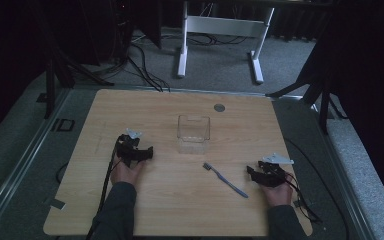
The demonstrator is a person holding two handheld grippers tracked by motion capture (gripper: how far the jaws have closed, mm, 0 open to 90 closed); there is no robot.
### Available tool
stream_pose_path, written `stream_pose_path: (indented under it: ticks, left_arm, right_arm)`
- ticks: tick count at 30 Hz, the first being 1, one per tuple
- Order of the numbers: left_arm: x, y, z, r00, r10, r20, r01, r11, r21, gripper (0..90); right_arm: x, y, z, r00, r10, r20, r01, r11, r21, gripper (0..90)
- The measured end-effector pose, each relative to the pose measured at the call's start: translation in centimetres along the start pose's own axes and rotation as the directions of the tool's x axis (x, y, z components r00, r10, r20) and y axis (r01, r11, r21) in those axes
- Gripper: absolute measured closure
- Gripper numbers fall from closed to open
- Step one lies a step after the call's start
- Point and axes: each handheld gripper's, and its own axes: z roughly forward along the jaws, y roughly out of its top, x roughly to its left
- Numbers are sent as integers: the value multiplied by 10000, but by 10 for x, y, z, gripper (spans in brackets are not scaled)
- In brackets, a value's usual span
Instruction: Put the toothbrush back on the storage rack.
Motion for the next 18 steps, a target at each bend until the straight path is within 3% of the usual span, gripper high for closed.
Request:
stream_pose_path:
  ticks: [3,10,18]
  left_arm:
    - [0,0,0,10000,0,-1,0,10000,0,123]
    - [0,0,0,10000,-4,2,4,10000,2,123]
    - [0,0,0,10000,-5,0,5,10000,-4,123]
  right_arm:
    - [0,0,0,10000,-5,4,5,10000,-4,424]
    - [4,-2,-5,9993,-270,-269,270,9996,-6,576]
    - [10,3,-10,9979,-475,-436,477,9989,35,606]
